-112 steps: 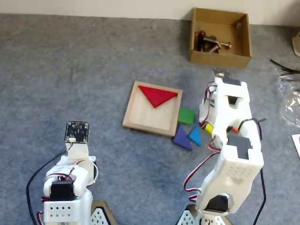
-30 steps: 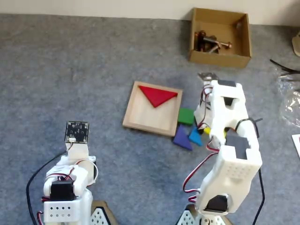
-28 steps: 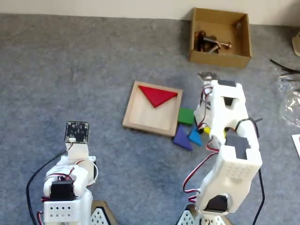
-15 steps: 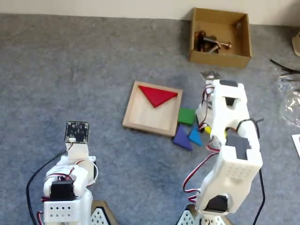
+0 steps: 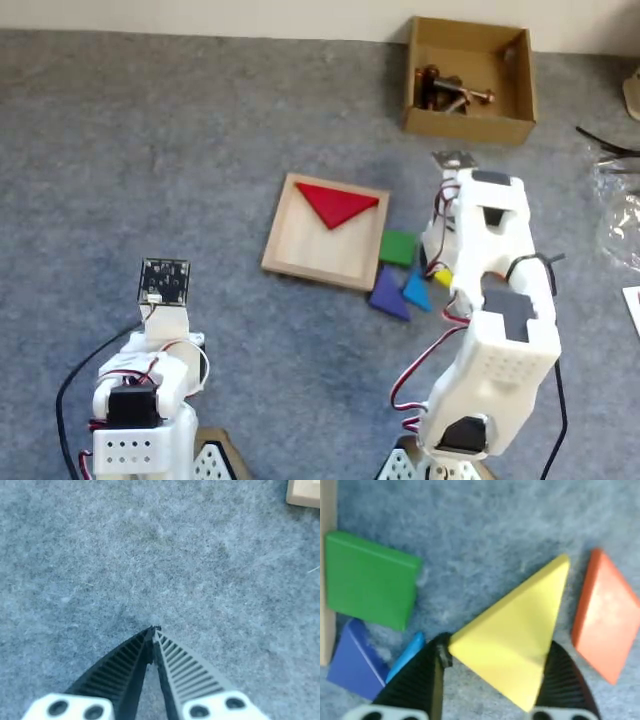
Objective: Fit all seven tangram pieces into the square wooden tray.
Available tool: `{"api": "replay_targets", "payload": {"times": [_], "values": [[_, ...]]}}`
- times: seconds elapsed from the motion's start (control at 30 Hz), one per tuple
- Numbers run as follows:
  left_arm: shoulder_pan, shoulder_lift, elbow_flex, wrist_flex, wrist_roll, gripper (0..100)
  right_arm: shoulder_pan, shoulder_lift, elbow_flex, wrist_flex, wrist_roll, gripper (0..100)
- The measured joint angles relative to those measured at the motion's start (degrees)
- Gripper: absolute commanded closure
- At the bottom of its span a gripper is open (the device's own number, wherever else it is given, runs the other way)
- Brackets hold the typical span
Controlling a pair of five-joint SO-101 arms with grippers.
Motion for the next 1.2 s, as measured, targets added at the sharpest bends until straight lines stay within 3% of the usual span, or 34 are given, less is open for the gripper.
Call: {"api": "replay_targets", "payload": {"times": [0.57,0.97,1.2], "values": [[0.0,0.0,0.0,0.0,0.0,99,0.1,-0.1,-0.1,0.1,0.2,99.3],[0.0,0.0,0.0,0.0,0.0,99,-0.2,0.2,-3.9,7.5,0.1,99.3],[0.0,0.0,0.0,0.0,0.0,99,0.9,0.2,-6.9,7.5,-3.3,99.3]]}}
